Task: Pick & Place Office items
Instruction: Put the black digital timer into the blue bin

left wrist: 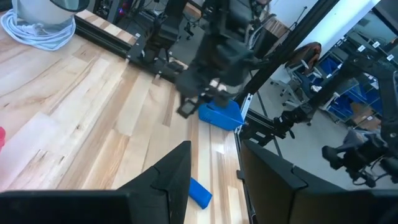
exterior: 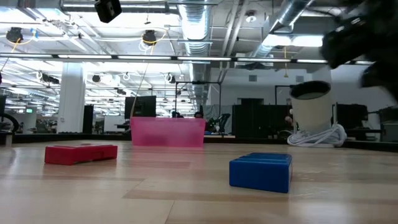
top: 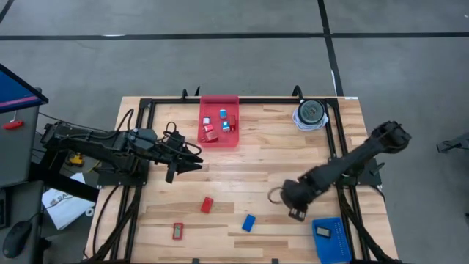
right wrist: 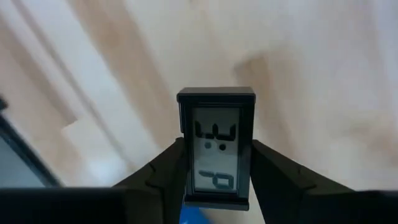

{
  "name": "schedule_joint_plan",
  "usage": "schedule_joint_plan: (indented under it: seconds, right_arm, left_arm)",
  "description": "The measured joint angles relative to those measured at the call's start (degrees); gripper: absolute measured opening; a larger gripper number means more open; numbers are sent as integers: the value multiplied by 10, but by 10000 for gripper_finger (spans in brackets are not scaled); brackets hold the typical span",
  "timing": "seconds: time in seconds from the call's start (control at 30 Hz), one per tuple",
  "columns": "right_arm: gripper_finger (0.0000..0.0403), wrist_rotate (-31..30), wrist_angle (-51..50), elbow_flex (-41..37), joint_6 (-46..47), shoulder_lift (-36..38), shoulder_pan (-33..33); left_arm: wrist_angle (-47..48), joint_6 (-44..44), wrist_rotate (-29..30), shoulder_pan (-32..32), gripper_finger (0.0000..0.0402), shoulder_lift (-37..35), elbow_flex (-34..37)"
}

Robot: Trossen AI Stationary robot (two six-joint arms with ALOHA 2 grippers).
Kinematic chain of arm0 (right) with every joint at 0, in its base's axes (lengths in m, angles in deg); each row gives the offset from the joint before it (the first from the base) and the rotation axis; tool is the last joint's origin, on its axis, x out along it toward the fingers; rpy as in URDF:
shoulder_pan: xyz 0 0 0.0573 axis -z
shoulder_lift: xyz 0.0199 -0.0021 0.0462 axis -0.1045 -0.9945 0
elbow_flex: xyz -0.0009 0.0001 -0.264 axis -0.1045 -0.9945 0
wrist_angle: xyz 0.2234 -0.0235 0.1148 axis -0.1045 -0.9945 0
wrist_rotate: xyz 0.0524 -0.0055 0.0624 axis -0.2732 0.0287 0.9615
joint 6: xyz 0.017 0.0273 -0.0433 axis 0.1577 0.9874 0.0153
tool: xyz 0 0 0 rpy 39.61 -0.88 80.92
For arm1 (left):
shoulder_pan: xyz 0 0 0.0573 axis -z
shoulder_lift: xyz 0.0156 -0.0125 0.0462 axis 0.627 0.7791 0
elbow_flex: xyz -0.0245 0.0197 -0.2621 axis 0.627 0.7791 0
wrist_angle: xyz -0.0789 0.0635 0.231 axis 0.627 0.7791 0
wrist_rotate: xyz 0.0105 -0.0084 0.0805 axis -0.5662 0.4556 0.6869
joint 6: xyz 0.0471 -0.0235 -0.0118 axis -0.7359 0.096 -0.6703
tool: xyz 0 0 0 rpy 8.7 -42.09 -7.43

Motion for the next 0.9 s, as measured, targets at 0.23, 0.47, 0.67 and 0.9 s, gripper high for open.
schedule_joint_plan:
  seconds: [0.23, 0.47, 0.67, 0.9]
  right_arm:
    - [140, -2, 6, 0, 277, 34, -134]
    - [150, -1, 19, 1, 495, 51, -243]
    - [147, -2, 26, 1, 597, 44, -313]
    - [157, -10, 23, 1, 642, 35, -347]
  left_arm:
    - [-4, -2, 0, 0, 136, 0, 0]
    - [-37, -2, -3, 0, 136, 0, 0]
    - [-41, -2, -7, 0, 136, 0, 0]
    - [-49, -2, -7, 0, 136, 0, 0]
